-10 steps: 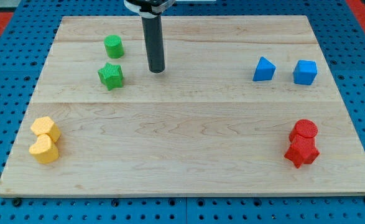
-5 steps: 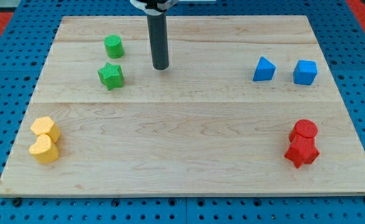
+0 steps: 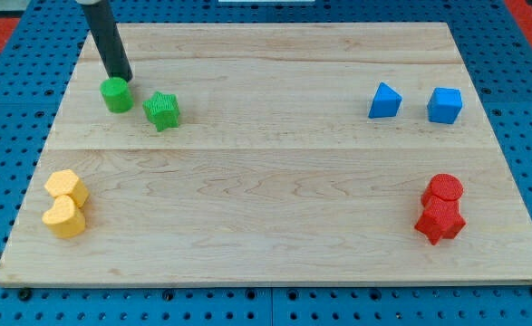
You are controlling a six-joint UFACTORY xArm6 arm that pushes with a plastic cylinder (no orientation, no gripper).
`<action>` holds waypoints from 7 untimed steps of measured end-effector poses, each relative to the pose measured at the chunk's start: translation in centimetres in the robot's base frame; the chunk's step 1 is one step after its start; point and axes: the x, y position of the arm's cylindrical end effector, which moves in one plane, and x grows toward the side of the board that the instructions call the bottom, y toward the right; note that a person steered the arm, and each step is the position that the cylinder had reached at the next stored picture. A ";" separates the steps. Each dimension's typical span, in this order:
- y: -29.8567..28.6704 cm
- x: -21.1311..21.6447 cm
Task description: Move the green circle into the green star
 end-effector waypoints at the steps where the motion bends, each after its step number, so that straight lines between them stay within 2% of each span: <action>1: -4.6 0.7; 2: -7.1 3.2; 3: 2.2 4.6; 4: 7.2 5.1; 5: 6.0 11.7; 6: 14.1 12.1; 7: 15.5 7.9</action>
